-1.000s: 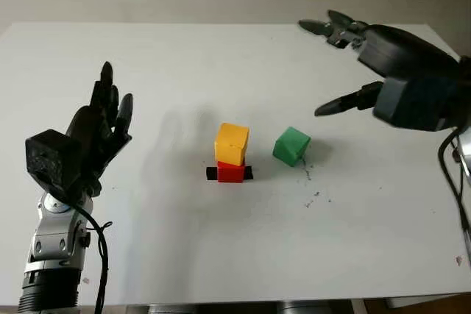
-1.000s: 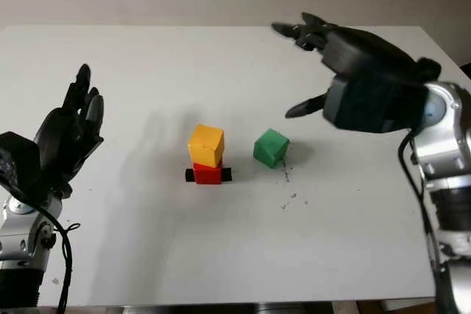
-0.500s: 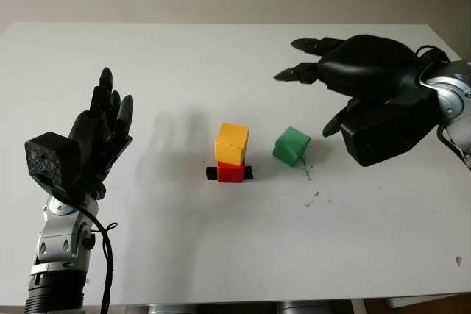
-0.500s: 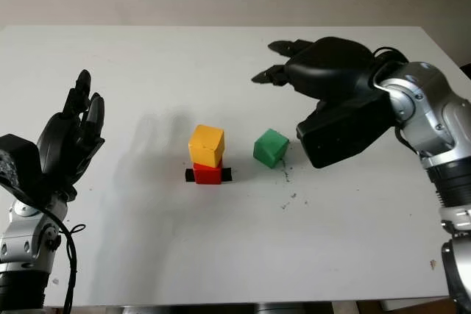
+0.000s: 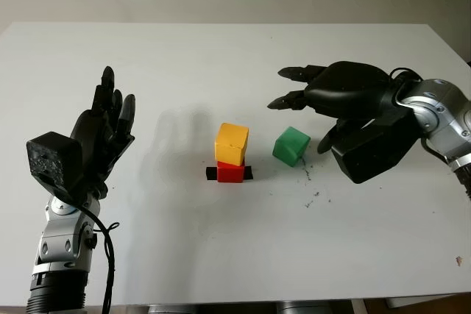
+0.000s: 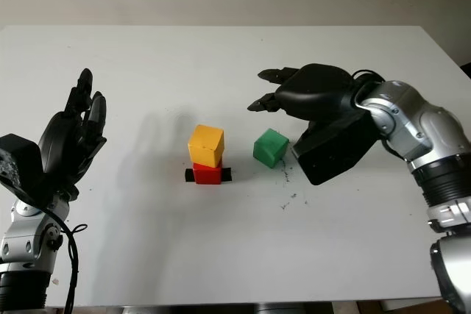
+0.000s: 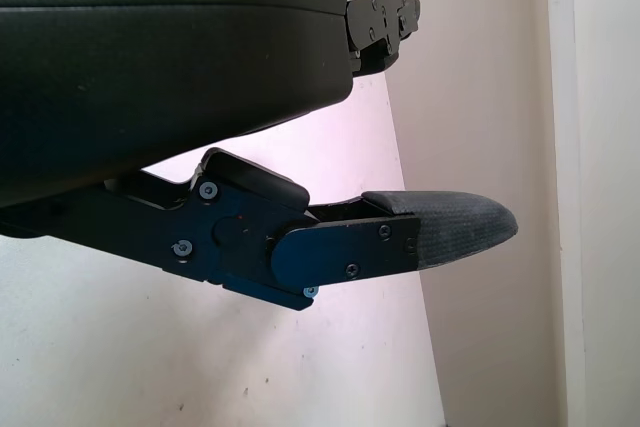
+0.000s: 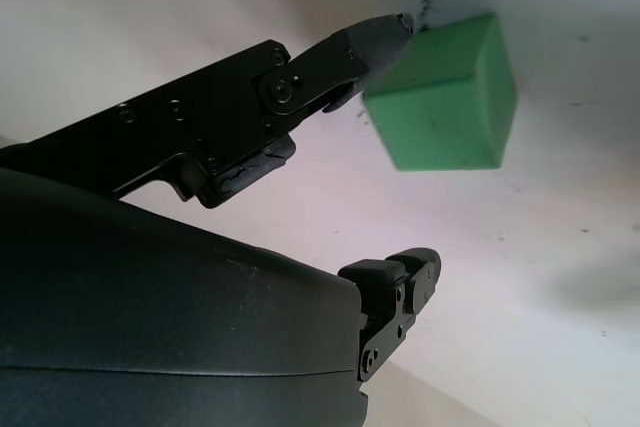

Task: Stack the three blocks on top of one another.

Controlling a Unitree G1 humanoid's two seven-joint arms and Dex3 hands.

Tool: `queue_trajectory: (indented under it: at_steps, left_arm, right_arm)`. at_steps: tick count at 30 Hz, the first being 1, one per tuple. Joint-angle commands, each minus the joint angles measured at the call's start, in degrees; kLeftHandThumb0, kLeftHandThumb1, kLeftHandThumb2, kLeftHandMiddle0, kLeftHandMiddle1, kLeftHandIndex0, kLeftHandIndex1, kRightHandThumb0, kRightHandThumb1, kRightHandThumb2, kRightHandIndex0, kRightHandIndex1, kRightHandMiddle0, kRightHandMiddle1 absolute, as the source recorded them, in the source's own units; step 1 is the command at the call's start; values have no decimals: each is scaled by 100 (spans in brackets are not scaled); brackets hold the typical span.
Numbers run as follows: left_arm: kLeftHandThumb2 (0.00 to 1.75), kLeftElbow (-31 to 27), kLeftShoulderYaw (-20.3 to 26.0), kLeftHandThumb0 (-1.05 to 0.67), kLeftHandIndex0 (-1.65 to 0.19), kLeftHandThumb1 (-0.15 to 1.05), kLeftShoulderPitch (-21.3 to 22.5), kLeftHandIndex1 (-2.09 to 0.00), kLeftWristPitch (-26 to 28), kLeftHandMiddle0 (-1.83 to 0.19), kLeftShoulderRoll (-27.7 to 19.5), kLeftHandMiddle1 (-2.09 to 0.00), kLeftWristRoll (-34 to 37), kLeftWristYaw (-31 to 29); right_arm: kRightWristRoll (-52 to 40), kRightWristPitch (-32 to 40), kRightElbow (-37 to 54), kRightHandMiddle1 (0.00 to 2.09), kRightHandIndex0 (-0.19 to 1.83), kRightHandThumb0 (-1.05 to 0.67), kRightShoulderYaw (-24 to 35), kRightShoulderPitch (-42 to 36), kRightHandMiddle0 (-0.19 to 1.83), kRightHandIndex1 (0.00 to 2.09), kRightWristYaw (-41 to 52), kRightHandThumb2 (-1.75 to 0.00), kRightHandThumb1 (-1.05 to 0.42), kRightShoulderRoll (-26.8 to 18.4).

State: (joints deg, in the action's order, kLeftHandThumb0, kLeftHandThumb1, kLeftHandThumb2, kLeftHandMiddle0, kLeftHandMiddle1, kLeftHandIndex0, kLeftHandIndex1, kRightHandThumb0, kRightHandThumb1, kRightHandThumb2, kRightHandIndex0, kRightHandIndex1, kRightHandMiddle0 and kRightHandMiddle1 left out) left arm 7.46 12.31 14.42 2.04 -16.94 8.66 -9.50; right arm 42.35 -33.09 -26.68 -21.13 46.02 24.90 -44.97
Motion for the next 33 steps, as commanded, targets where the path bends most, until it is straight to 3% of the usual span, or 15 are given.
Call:
queue_trajectory:
  at_steps: [1,10,22,23,25,27,33]
  left_arm:
    - [54,-81,-6,-75,19,105,12,-4,-72,19,11,-5,-17,-10]
    - [55,-42,-27,-71,19,105,-29,-3,-233,19,19,-5,-23,-58]
    - [54,-44,-26,-69,19,105,-58,-3,-269,19,34,-5,-24,-78]
    - [54,-40,-34,-69,19,105,-55,-3,-266,19,34,-5,-26,-84]
    - [54,-48,-50,-69,19,105,-51,-4,-249,19,40,-5,-35,-81]
    - [54,-70,-70,-68,18,105,-54,-4,-240,19,48,-5,-53,-65]
    - [54,-91,-90,-69,19,105,-37,-2,-258,19,40,-4,-57,-42]
  right_arm:
    - [-32,-99,-124,11,1,-52,-26,-87,39,6,-154,-5,-84,42]
    - [259,-342,-432,10,2,-56,-256,-207,41,6,-722,-6,-89,107]
    - [482,-737,-818,21,11,-51,-419,-160,64,8,-1448,-5,-87,103]
    - [507,-786,-878,26,13,-50,-421,-153,69,8,-1567,-5,-87,108]
    - [545,-854,-946,100,17,-47,-421,-118,55,6,-1736,-5,-89,113]
    - [538,-861,-964,129,20,-43,-412,-93,45,6,-1775,-6,-92,117]
    - [572,-900,-965,129,25,-39,-395,-37,44,7,-1879,-6,-96,58]
